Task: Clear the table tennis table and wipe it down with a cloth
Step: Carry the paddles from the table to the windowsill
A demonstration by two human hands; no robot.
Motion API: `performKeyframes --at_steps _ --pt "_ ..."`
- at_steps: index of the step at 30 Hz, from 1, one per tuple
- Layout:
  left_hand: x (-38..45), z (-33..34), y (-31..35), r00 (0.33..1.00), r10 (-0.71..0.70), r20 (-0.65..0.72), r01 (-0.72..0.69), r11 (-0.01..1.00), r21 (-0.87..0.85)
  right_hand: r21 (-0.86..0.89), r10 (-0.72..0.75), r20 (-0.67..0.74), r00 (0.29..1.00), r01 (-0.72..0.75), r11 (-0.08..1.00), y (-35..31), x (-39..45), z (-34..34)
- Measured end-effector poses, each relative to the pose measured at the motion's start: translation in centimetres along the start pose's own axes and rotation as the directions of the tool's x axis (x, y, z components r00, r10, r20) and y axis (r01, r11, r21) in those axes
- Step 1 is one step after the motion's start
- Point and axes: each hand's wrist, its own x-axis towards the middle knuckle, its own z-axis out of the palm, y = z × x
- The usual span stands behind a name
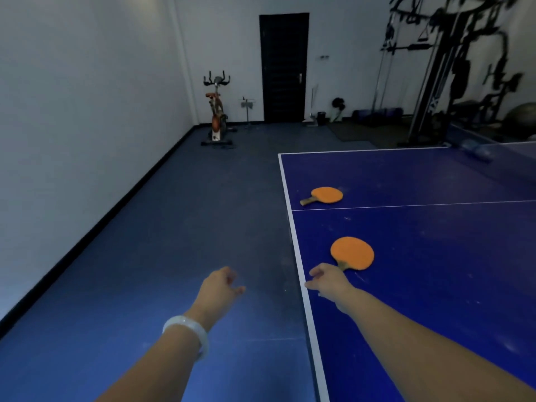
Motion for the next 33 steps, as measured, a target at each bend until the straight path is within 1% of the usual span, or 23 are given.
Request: performKeyframes --at_steps 3,6,9,11,13,15,18,21,24,26,29,31,33 --pt "5.7 -0.1 -0.6 0.998 0.033 0.047 -0.034 0.999 0.016 0.020 0.073 -0.035 0.997 -0.072 0.997 -0.5 3.9 0.3" --pt "11.3 0.3 -1.2 0.990 0.079 0.118 -0.079 0.997 -0.013 0.069 0.144 -0.083 0.986 -0.138 0.988 -0.7 7.5 0.7" --pt "16.9 1.2 -1.7 0.965 0.163 0.206 -0.158 0.987 -0.038 0.156 0.240 -0.153 0.959 -0.216 0.964 -0.2 10.5 1.2" --pt "20.7 1.4 -2.0 0.939 0.215 0.268 -0.210 0.977 -0.047 0.233 0.320 -0.188 0.928 -0.275 0.933 0.3 11.9 1.9" --pt "24.0 1.7 -2.1 0.905 0.258 0.338 -0.259 0.965 -0.041 0.292 0.409 -0.211 0.888 -0.343 0.893 0.6 12.5 2.8" --pt "26.9 1.8 -2.0 0.869 0.300 0.393 -0.306 0.951 -0.049 0.296 0.472 -0.254 0.844 -0.397 0.869 1.1 13.1 3.6" --pt "30.7 2.7 -1.4 0.809 0.350 0.472 -0.366 0.929 -0.061 0.275 0.526 -0.346 0.777 -0.451 0.849 1.6 13.2 4.6" --pt "33.2 4.6 -0.2 0.740 0.401 0.540 -0.422 0.902 -0.090 0.275 0.581 -0.434 0.688 -0.514 0.813 2.4 13.4 5.2" --pt "35.8 6.7 1.5 0.679 0.429 0.596 -0.451 0.884 -0.124 0.261 0.611 -0.497 0.617 -0.565 0.783 3.4 15.2 4.7" --pt "37.8 8.1 2.6 0.653 0.453 0.608 -0.471 0.871 -0.143 0.253 0.629 -0.514 0.583 -0.598 0.760 4.0 17.2 4.1" --pt "40.7 9.5 4.4 0.626 0.459 0.631 -0.490 0.861 -0.140 0.275 0.673 -0.499 0.546 -0.637 0.720 5.1 20.8 3.4" --pt "43.0 10.5 5.4 0.602 0.449 0.661 -0.502 0.856 -0.124 0.268 0.721 -0.506 0.473 -0.708 0.653 5.5 23.0 3.3" --pt "45.3 11.5 6.6 0.583 0.450 0.676 -0.519 0.847 -0.115 0.255 0.724 -0.558 0.406 -0.746 0.615 5.9 25.0 3.2"
